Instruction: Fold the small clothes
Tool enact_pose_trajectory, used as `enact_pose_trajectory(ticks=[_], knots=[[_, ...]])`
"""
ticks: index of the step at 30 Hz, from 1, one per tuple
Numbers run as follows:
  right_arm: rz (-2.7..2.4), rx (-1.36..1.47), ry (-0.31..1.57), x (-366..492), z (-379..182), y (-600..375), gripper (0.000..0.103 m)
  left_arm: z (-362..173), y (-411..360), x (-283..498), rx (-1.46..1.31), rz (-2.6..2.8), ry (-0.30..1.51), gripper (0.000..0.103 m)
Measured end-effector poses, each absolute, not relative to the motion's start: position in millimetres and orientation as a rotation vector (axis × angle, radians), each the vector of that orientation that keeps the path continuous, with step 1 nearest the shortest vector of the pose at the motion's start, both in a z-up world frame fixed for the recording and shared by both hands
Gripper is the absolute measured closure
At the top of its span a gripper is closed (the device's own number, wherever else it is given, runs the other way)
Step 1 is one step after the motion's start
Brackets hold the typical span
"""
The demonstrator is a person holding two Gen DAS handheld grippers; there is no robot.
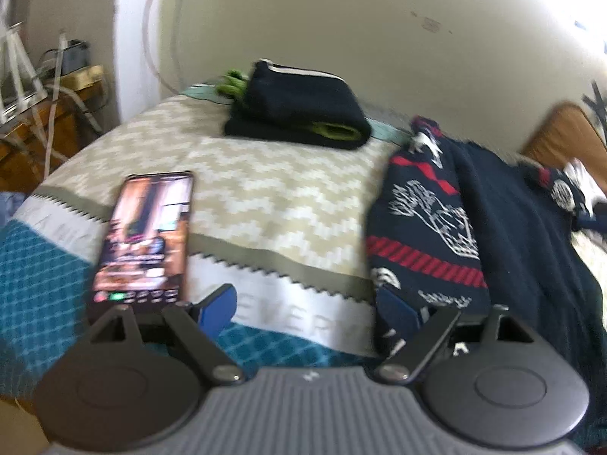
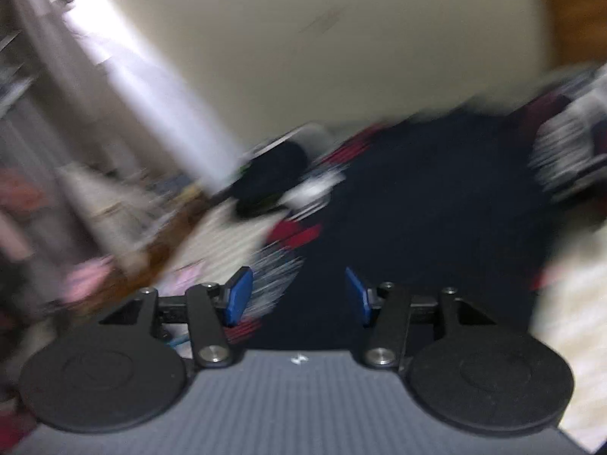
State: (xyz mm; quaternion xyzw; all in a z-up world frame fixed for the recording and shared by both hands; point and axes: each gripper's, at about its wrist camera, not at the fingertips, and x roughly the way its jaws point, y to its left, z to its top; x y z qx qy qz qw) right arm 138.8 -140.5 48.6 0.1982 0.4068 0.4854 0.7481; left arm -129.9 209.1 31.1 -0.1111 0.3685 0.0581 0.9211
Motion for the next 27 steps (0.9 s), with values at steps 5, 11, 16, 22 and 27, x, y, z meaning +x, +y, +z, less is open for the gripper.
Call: enact_pose_trajectory(ticks=[5, 11, 16, 22, 27], knots=[[1.255, 0.363, 1.061, 109, 32, -66, 0.060, 30, 219, -143, -0.252, 0.126, 0.765, 0.019], [1.188, 0.272, 1.193, 99, 3, -31, 0.059, 21, 217, -161, -0.273, 0.050, 0.774, 0.019], [1.285, 0.162, 1.125, 76, 16, -26, 0.052, 14, 217, -158, -0.300, 0.040, 0.780, 0.019], [1.337, -0.303, 0.810, 11, 22, -9, 0.072, 19, 223, -163, -0.322, 0.052, 0.758, 0.019], [1.313, 0.020, 0.825, 52, 39, -33, 0.093, 21, 226, -169, -0.339, 0.066, 0.743, 0.019]])
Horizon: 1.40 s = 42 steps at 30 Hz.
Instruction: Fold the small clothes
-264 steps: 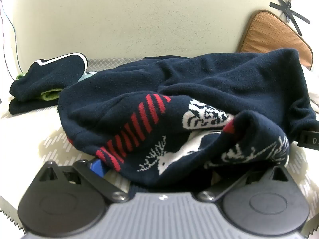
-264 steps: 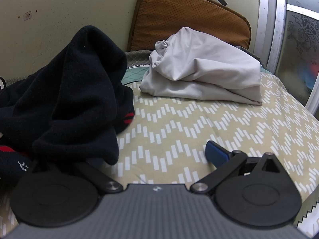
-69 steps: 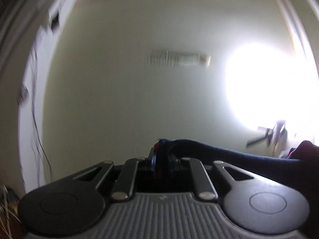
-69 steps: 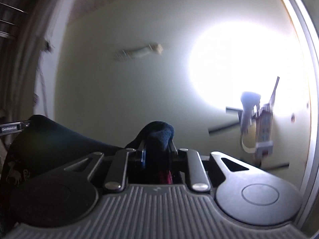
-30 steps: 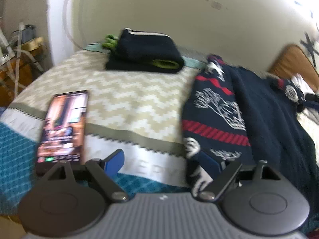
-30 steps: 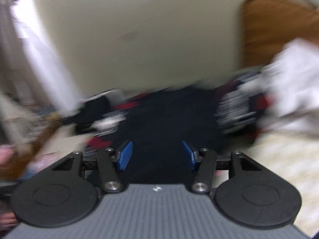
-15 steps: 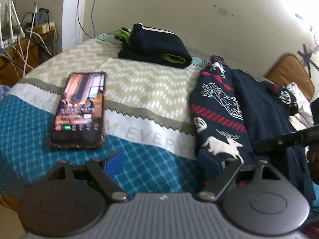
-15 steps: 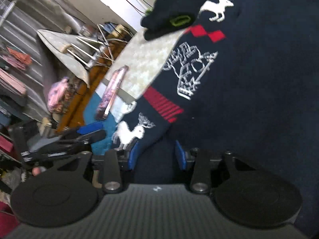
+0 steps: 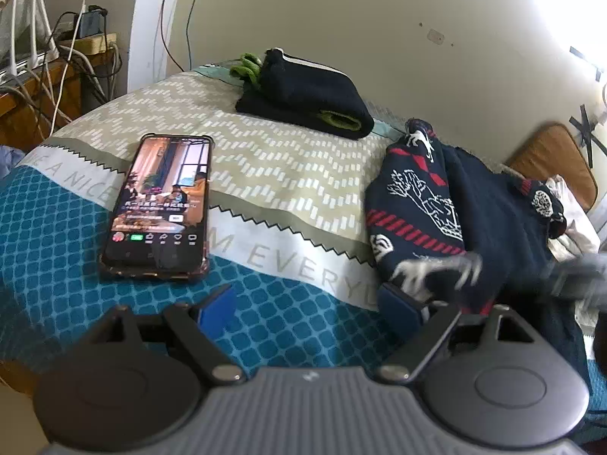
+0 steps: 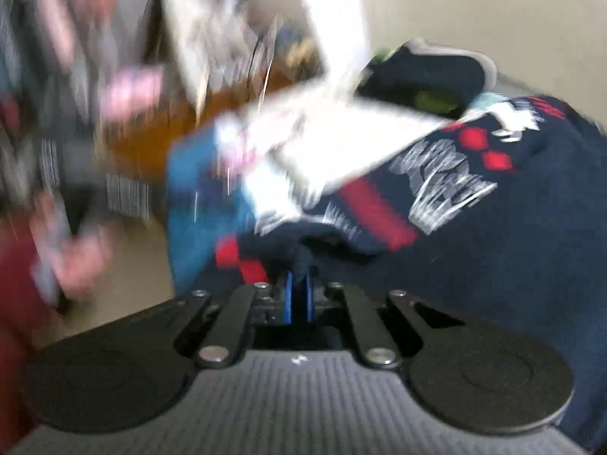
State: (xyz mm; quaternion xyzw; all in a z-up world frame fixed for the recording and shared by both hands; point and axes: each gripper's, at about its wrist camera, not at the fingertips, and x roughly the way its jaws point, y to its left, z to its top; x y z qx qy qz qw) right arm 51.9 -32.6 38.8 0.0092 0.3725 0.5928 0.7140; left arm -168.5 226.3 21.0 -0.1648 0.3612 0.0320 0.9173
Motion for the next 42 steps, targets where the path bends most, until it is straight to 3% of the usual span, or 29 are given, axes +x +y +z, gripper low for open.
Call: enact_pose_trajectory(ticks=[3, 5, 6, 8, 9, 10, 12, 19, 22, 24, 25, 27, 28, 29, 32, 36, 39, 41, 42], knots=[[1.211, 0.481, 0.906, 116, 29, -79, 0.093, 21, 231, -168, -0.379, 0.058, 0.739, 0.018], [1.041, 0.566, 0.994, 149, 3, -98, 0.088, 20, 231, -161, -0.416, 0.036, 0.744, 0.018], [0.939, 0.539, 1.043, 158, -12, -101, 0.082, 20, 230, -157, -0.429, 0.021, 0.746, 0.018], [0.866, 0.535, 1.053, 162, -30, -104, 0.081, 21, 224, -150, -0.438, -0.009, 0.741, 0.018], [0.871, 0.557, 1.049, 162, -33, -107, 0.076, 23, 219, -146, -0.439, -0.029, 0.737, 0.018], [0.873, 0.558, 1.032, 160, -30, -110, 0.065, 23, 215, -142, -0.442, -0.047, 0.736, 0.017], [0.894, 0.501, 0.948, 149, -17, -116, 0.057, 26, 206, -130, -0.447, -0.086, 0.736, 0.017], [1.003, 0.245, 0.788, 117, 15, -90, 0.057, 37, 175, -85, -0.476, -0.226, 0.735, 0.017], [0.983, 0.228, 0.781, 119, 11, -80, 0.057, 40, 166, -71, -0.519, -0.281, 0.724, 0.005], [0.928, 0.242, 0.805, 129, 3, -80, 0.057, 43, 157, -61, -0.521, -0.305, 0.720, 0.004], [0.911, 0.245, 0.817, 132, 0, -82, 0.056, 43, 152, -56, -0.510, -0.315, 0.726, 0.011], [0.912, 0.240, 0.877, 139, -7, -79, 0.062, 37, 141, -42, -0.480, -0.333, 0.796, 0.062], [0.938, 0.248, 0.916, 139, -9, -78, 0.078, 31, 137, -36, -0.469, -0.352, 0.865, 0.092], [0.980, 0.265, 0.945, 138, -10, -78, 0.083, 28, 136, -36, -0.463, -0.361, 0.901, 0.092], [1.188, 0.282, 0.993, 125, 1, -76, 0.084, 39, 149, -69, -0.410, -0.373, 0.918, 0.092], [1.489, 0.211, 1.069, 94, 10, -61, 0.077, 62, 182, -147, -0.291, -0.277, 0.966, 0.091], [1.549, 0.118, 1.084, 80, 4, -46, 0.068, 66, 198, -181, -0.238, -0.130, 0.999, 0.084], [1.537, 0.117, 1.063, 87, 2, -46, 0.067, 69, 208, -194, -0.239, -0.027, 0.953, 0.062], [1.513, 0.137, 1.051, 93, 1, -48, 0.067, 73, 212, -198, -0.245, 0.021, 0.910, 0.060]])
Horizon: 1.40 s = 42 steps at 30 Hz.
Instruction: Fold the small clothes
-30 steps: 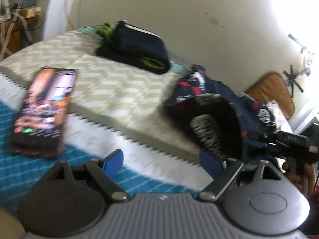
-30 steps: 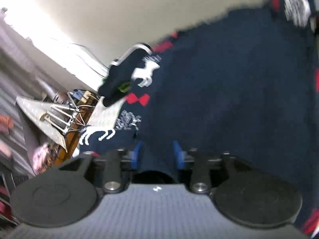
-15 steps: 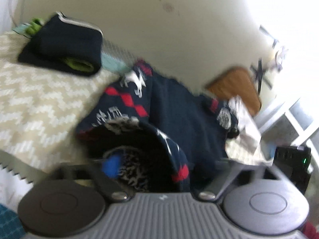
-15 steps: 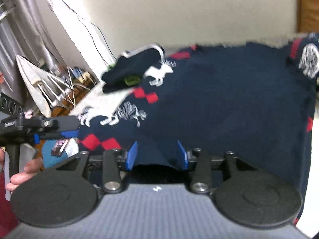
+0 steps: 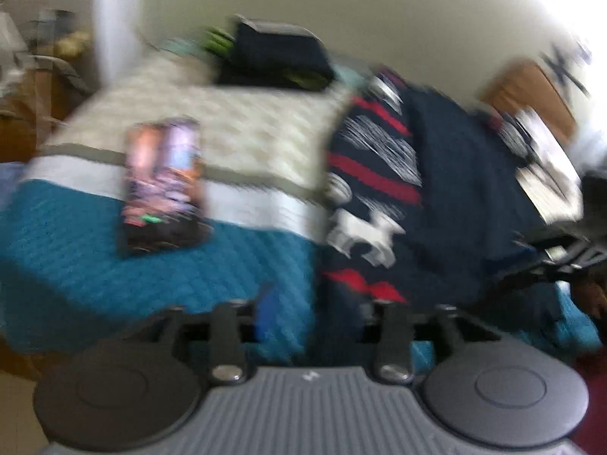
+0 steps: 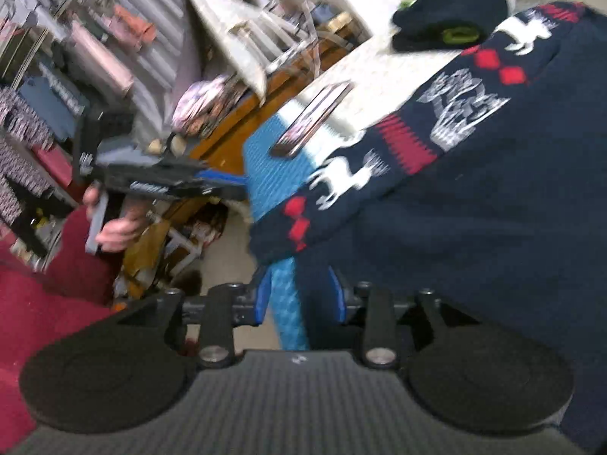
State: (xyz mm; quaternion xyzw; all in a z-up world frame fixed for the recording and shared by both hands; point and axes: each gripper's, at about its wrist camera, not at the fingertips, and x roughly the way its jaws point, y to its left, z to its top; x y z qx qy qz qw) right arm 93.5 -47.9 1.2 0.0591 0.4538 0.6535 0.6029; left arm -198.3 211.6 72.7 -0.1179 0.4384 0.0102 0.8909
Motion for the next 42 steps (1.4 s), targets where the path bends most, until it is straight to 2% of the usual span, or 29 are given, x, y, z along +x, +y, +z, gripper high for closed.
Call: enact_pose_trajectory(ticks=[3, 5, 11, 14, 15, 16, 18, 19, 20, 22, 30, 32, 33, 38, 42], knots=[[1.384, 0.216, 1.019, 115, 3, -71, 0.067, 80, 205, -192, -0.219, 0.040, 0.842, 0.056], [1.297, 0.250, 0.993, 128, 4, -88, 0.067, 81, 186, -174, -0.162, -0.001, 0.824, 0.049], [0.904, 0.313, 0.815, 162, 16, -152, 0.067, 56, 116, -116, 0.077, -0.160, 0.858, 0.044], [0.643, 0.408, 0.731, 184, 19, -205, 0.051, 28, 98, -99, 0.169, -0.170, 0.927, 0.044], [0.573, 0.451, 0.711, 192, 17, -224, 0.048, 22, 94, -95, 0.188, -0.159, 0.928, 0.041], [0.508, 0.491, 0.696, 200, 15, -242, 0.048, 22, 94, -94, 0.198, -0.162, 0.900, 0.046], [0.404, 0.549, 0.681, 215, 6, -269, 0.047, 25, 99, -90, 0.186, -0.178, 0.903, 0.065], [0.354, 0.580, 0.666, 222, 1, -281, 0.048, 27, 106, -88, 0.169, -0.180, 0.905, 0.081], [0.324, 0.596, 0.650, 228, -1, -288, 0.048, 29, 114, -85, 0.143, -0.172, 0.910, 0.089], [0.281, 0.599, 0.623, 241, -6, -296, 0.049, 34, 133, -79, 0.097, -0.114, 0.908, 0.089], [0.362, 0.447, 0.665, 281, -14, -273, 0.063, 70, 192, -74, -0.043, 0.147, 0.807, 0.089], [0.398, 0.389, 0.677, 282, -17, -259, 0.080, 72, 208, -69, -0.103, 0.219, 0.817, 0.088], [0.411, 0.347, 0.676, 283, -18, -249, 0.093, 71, 214, -67, -0.138, 0.240, 0.823, 0.088], [0.565, 0.238, 0.606, 283, 8, -187, 0.093, 70, 210, -55, -0.273, 0.154, 0.800, 0.088], [0.801, 0.145, 0.704, 282, 6, -110, 0.092, 65, 183, -41, -0.282, 0.049, 0.790, 0.087]])
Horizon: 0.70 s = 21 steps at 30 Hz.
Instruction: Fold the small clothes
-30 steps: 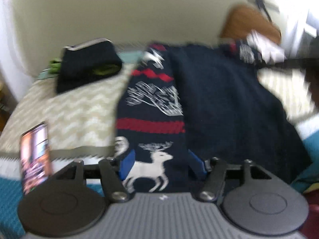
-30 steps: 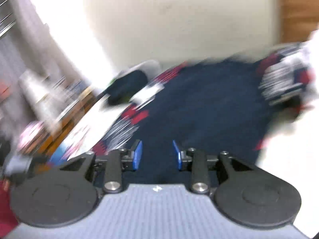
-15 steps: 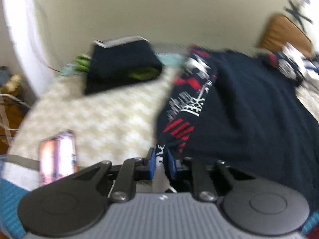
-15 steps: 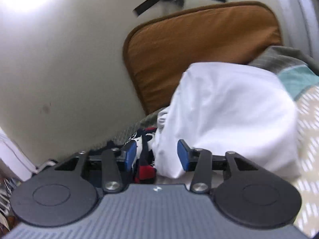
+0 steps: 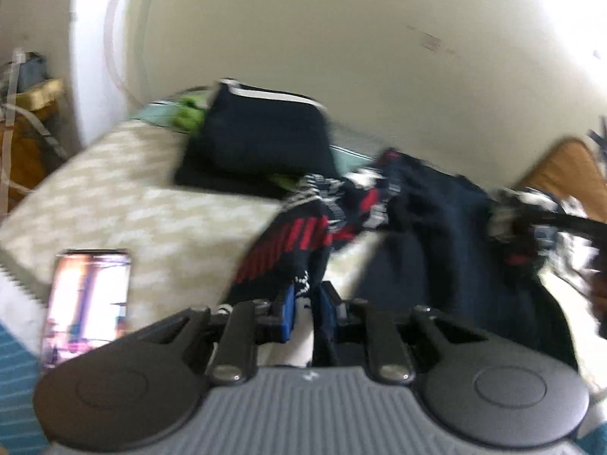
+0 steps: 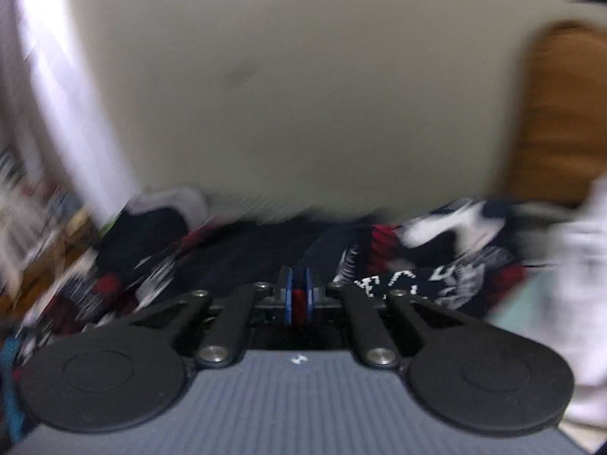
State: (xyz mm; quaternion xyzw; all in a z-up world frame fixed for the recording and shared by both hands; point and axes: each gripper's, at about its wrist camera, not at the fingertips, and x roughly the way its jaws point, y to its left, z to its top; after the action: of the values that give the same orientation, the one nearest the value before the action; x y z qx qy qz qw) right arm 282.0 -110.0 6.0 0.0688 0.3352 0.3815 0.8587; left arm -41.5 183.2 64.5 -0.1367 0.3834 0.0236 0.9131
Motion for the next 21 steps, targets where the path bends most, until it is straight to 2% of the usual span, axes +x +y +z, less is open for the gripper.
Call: enact_pose_trajectory(ticks=[3, 6, 8, 10, 11, 18, 19, 20, 21], knots=[[0.840, 0.057, 0.706, 273, 3, -93, 0.090, 60, 169, -42, -0.255, 0.000, 0.792, 0.085], [0.763, 0.198, 0.622, 280, 18, -140, 0.086, 56, 168, -44, -0.241, -0.034, 0.793, 0.085], [0.629, 0.276, 0.603, 292, 21, -173, 0.078, 55, 168, -45, -0.242, -0.048, 0.794, 0.085], [0.511, 0.324, 0.601, 303, 16, -198, 0.052, 54, 169, -42, -0.245, -0.059, 0.797, 0.085], [0.475, 0.358, 0.611, 308, 11, -207, 0.049, 54, 170, -42, -0.248, -0.062, 0.798, 0.085], [0.423, 0.460, 0.766, 348, -36, -203, 0.047, 58, 165, -42, -0.240, -0.063, 0.790, 0.085], [0.415, 0.454, 0.781, 354, -39, -198, 0.049, 61, 163, -43, -0.237, -0.063, 0.786, 0.085], [0.428, 0.457, 0.802, 359, -42, -193, 0.059, 63, 161, -44, -0.233, -0.067, 0.780, 0.085], [0.454, 0.463, 0.819, 361, -43, -189, 0.096, 66, 159, -44, -0.230, -0.074, 0.775, 0.085]])
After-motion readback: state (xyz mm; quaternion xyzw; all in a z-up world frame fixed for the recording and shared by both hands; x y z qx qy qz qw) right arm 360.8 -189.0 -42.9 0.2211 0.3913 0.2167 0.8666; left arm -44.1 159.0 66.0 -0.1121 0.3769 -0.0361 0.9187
